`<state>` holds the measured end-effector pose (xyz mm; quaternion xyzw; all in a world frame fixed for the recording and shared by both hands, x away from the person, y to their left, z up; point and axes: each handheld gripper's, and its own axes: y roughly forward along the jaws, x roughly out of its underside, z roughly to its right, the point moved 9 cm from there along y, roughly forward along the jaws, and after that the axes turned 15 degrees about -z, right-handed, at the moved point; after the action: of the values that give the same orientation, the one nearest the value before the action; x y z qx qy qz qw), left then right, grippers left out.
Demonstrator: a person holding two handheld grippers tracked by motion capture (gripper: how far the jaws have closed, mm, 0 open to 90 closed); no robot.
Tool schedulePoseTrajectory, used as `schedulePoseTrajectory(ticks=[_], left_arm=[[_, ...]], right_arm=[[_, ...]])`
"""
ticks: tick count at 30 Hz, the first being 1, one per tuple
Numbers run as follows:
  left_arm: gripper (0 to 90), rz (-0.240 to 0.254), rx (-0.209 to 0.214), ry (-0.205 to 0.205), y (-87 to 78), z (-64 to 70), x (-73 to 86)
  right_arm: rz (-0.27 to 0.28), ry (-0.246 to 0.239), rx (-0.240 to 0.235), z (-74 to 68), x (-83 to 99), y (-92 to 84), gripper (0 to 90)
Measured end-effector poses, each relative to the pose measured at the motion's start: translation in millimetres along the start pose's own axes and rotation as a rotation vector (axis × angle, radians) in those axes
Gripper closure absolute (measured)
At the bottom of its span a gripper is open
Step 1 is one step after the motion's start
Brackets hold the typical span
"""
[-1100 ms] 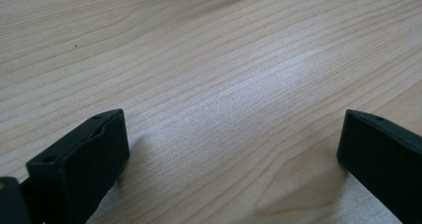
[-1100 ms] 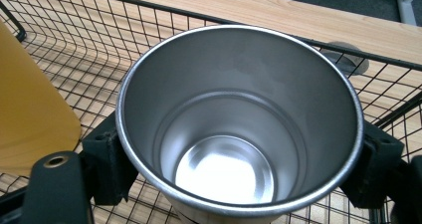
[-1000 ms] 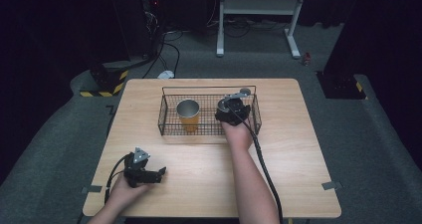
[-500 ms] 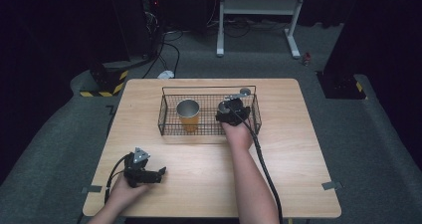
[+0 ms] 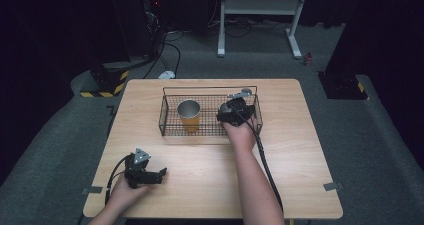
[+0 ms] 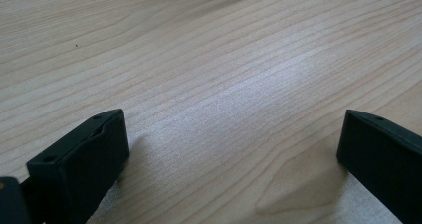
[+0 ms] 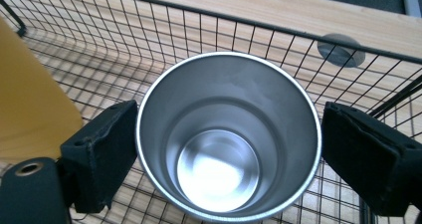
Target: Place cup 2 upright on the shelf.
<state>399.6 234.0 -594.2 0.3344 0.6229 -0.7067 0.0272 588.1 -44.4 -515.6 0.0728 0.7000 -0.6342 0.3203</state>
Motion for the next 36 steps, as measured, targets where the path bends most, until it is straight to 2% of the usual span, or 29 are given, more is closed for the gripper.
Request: schedulePoseTrajectory(ticks=[5,7,11,14,20,25,26,28,29,32,35,36], left_arm=[[0.2,0.001,-0.001,0.000,0.0,-0.1,0.0],[0.3,0.000,0.000,0.000,-0.1,0.0,0.1],[0.3,0.000,0.000,0.000,-0.1,0.0,0.1],[0.2,0.000,-0.001,-0.001,-0.1,0.0,0.2],[0.2,-0.004,-0.002,0.002,-0.3,-0.3,0.6],[0.3,-0.004,0.000,-0.002,-0.3,0.1,0.6],[0.2,-0.004,-0.001,-0.001,-0.3,0.0,0.7],[0.3,-0.004,0.000,-0.003,-0.2,0.2,0.7],[0.3,-0.006,-0.001,0.000,-0.4,0.0,0.8],[0.3,-0.005,-0.001,-0.001,-0.4,-0.1,0.9],[0.4,-0.006,-0.004,0.000,-0.7,-0.6,1.1],[0.4,-0.004,-0.006,-0.003,-0.7,-0.8,1.0]], right_arm=[[0.036,-0.001,-0.008,-2.3,-2.3,-12.8,10.2],[0.069,-0.013,0.007,-3.5,-2.0,-23.2,10.3],[0.104,-0.015,-0.015,-6.5,2.4,-34.0,10.3],[0.136,-0.027,-0.043,-9.7,13.0,-48.1,10.4],[0.170,-0.046,-0.073,-14.7,33.6,-61.0,10.4],[0.179,-0.052,-0.070,-14.7,49.8,-66.9,10.5],[0.179,-0.053,-0.068,-13.6,58.2,-68.8,10.5],[0.181,-0.052,-0.066,-12.8,61.4,-69.4,10.5],[0.183,-0.051,-0.055,-9.2,71.8,-71.1,10.1],[0.182,-0.048,-0.030,-1.7,86.3,-71.8,9.7],[0.180,-0.043,-0.020,3.3,95.1,-72.3,9.7],[0.174,-0.042,-0.012,10.4,106.4,-73.3,9.7]])
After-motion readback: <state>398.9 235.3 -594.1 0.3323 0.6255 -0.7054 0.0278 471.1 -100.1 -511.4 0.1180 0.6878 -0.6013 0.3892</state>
